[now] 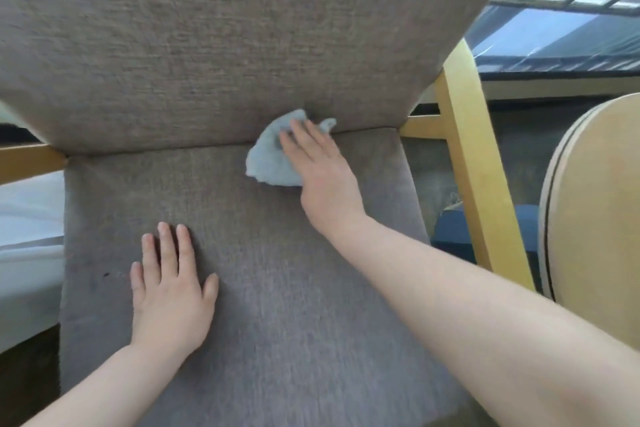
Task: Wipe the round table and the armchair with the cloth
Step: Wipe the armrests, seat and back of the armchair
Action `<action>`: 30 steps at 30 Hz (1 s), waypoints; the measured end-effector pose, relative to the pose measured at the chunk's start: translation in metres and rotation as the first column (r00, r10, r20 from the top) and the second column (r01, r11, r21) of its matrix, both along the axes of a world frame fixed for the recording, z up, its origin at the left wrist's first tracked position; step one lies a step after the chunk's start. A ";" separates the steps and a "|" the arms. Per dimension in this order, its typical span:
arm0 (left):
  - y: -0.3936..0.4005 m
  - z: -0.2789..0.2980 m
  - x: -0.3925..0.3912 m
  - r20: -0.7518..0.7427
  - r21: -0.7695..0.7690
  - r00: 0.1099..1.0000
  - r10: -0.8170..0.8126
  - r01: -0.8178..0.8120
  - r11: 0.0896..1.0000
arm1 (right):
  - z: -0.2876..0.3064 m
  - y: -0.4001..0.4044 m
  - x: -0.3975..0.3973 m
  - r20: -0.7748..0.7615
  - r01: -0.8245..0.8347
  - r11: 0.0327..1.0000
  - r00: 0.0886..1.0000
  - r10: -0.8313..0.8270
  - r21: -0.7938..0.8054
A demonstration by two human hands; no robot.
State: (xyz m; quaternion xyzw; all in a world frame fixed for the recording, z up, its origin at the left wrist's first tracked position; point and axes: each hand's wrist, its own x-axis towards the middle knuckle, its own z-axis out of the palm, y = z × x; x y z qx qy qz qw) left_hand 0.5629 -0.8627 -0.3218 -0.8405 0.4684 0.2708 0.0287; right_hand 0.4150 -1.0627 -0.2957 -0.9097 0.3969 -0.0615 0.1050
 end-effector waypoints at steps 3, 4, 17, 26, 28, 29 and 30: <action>0.001 -0.008 -0.003 0.041 -0.047 0.999 0.006 -0.004 0.999 | -0.022 -0.027 -0.009 -0.191 -0.474 0.880 0.867 0.460 -0.034; 0.003 -0.010 -0.002 0.052 -0.046 0.999 0.004 -0.001 0.999 | -0.030 -0.046 -0.026 -0.263 -0.488 0.873 0.845 0.465 -0.023; -0.003 0.008 0.001 -0.020 0.015 1.000 0.009 -0.009 1.000 | -0.018 -0.038 -0.044 0.025 0.808 0.482 0.505 -0.863 0.338; 0.052 0.000 -0.003 0.047 -0.055 0.996 0.073 -0.070 0.996 | -0.047 0.125 0.027 0.068 -0.268 0.911 0.963 0.260 0.313; 0.068 0.003 -0.002 0.043 -0.033 0.998 0.040 -0.038 0.999 | -0.051 0.120 -0.030 0.078 -0.398 0.901 0.917 0.391 0.172; 0.071 0.005 -0.002 0.040 -0.020 0.999 0.035 -0.034 0.999 | -0.053 0.113 -0.049 0.070 -0.311 0.937 0.950 0.303 0.157; 0.073 0.007 -0.003 0.027 0.000 0.999 0.041 -0.041 0.999 | -0.051 0.105 -0.054 0.079 -0.096 0.978 0.993 0.083 0.187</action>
